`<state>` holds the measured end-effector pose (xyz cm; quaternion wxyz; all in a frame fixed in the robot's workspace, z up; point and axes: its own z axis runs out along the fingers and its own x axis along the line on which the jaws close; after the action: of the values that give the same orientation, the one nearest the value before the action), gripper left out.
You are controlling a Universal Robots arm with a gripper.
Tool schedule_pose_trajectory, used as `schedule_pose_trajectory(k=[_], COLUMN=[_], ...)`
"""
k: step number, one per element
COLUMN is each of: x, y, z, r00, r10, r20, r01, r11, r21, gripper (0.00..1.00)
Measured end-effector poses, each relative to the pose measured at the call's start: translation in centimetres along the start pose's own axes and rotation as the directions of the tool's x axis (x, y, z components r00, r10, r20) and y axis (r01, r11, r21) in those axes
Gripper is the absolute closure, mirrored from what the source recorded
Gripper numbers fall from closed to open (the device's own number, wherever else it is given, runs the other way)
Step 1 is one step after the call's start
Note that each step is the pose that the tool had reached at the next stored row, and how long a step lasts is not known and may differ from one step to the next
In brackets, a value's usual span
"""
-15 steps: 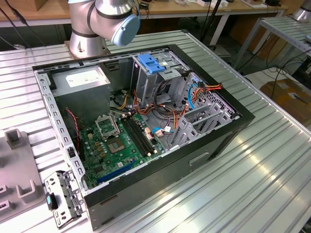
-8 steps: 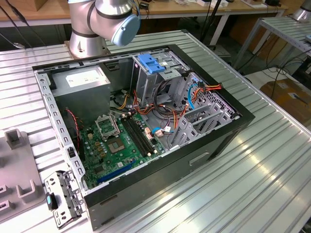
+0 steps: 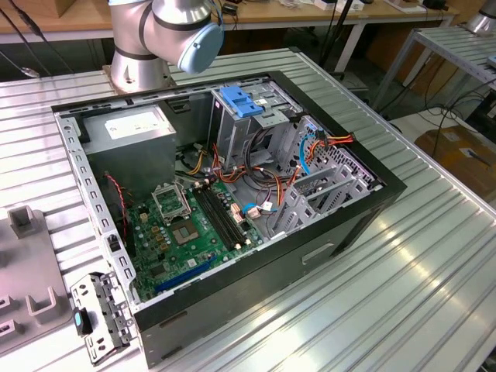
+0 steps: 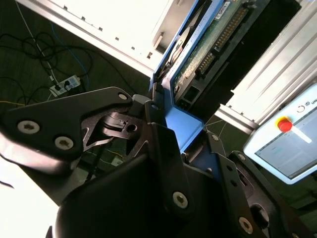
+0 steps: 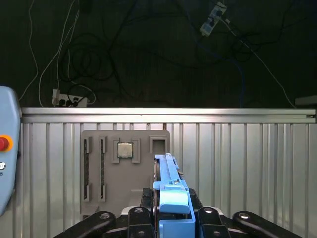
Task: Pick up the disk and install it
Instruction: 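Pick up the disk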
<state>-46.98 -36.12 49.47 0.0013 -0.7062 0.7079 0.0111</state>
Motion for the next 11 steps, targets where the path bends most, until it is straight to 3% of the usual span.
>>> schedule_pose_trajectory(k=[4, 11], x=[0.0, -0.01], y=[-0.49, -2.14], z=[0.0, -0.02], r00=[1.0, 1.0], r10=[0.0, 0.0], r20=[0.0001, 0.0001], r01=[0.0, 0.0], r11=[1.0, 1.0], r21=[0.0001, 0.0001], gripper=[0.63, 0.63])
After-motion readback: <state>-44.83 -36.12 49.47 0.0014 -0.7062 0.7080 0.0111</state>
